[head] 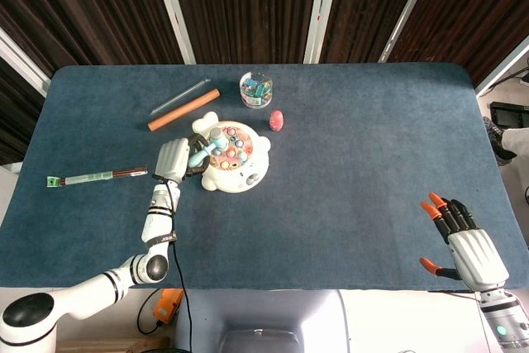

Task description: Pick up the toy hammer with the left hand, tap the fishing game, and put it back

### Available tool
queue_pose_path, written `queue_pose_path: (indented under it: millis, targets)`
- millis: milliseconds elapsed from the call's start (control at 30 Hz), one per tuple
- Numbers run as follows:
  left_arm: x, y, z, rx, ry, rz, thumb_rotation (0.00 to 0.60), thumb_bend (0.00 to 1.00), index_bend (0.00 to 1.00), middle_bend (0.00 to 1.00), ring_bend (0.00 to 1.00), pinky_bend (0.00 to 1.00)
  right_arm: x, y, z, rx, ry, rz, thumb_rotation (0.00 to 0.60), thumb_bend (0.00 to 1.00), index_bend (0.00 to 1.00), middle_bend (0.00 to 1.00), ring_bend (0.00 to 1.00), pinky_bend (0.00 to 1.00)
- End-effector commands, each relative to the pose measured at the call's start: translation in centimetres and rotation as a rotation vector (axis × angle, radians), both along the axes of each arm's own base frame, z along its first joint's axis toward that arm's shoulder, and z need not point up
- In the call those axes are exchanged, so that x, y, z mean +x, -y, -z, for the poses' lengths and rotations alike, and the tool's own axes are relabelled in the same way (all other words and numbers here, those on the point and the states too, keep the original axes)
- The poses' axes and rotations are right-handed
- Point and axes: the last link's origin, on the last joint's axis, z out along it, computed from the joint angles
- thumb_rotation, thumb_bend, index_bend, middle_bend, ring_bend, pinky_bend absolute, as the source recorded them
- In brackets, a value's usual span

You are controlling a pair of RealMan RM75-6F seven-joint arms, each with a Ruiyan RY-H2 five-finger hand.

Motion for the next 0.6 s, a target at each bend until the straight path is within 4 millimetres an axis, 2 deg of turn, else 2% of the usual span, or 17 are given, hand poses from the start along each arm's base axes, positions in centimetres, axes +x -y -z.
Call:
queue_pose_path:
  millis: [33, 367, 600]
  targets:
    - [0.06, -0.17, 0.26, -0.003, -0.008, -0.006, 0.600, 0.90, 0.60, 0.93, 1.00, 1.00, 0.00, -0.02, -0.01, 0.001, 0.000, -0.001, 0.600, 0.33, 0.00, 0.00, 0.00, 0.00]
    - [-0.89, -0.27, 0.68, -0.060, -0.020, -0.038, 0.600, 0.90, 0.61, 0.94, 1.00, 1.00, 0.00, -0.09, -0.12, -0.002, 0.002, -0.001, 0.600, 0.33, 0.00, 0.00, 0.00, 0.00]
    - [-0.62, -0.29, 0.32, -0.050, -0.013, -0.030, 0.600, 0.90, 0.61, 0.94, 1.00, 1.00, -0.02, -0.15, -0.15, -0.002, 0.002, -0.002, 0.600, 0.33, 0.00, 0.00, 0.00, 0.00]
